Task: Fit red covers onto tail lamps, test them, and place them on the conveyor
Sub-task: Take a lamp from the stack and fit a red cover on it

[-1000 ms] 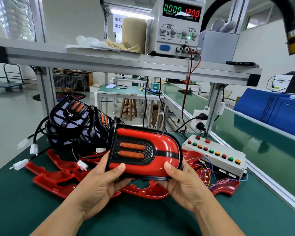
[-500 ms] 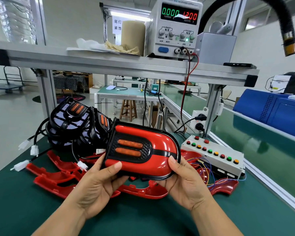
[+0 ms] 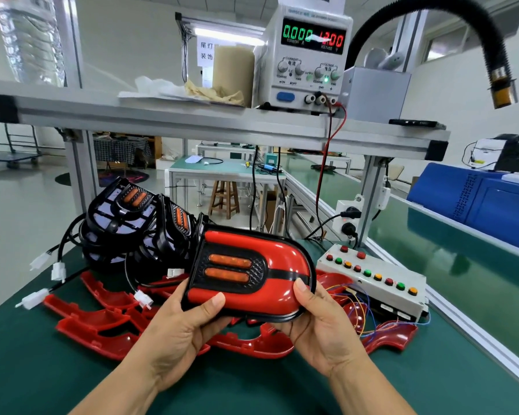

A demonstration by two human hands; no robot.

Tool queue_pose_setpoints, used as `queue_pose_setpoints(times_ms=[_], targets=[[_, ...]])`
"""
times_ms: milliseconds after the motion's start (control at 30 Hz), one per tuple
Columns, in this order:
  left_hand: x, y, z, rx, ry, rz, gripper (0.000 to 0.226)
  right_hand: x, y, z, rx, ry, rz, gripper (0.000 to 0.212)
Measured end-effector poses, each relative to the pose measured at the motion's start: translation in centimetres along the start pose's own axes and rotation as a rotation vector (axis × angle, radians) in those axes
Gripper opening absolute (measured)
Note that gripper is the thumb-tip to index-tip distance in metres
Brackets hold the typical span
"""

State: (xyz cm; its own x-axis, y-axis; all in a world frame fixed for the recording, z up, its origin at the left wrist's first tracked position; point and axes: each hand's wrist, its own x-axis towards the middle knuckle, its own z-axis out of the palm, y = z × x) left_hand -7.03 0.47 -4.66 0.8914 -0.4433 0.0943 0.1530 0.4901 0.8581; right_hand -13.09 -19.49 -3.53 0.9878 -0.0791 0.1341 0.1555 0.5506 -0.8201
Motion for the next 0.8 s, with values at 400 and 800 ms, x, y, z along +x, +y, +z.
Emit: queue_pose_setpoints(times_ms=[400,800], targets=[[-1.1,0.7,0.6,-0.006,-0.121,-0.111,0.049,-0.1,-1.0,-0.4,0.075,0.088,0.052,0.09],[-1.6,3.5,-1.2,0.455,-0.102,-0.209,0.047,-2.4,-3.2,1.3,-0.388,0.47,0.262,0.047]])
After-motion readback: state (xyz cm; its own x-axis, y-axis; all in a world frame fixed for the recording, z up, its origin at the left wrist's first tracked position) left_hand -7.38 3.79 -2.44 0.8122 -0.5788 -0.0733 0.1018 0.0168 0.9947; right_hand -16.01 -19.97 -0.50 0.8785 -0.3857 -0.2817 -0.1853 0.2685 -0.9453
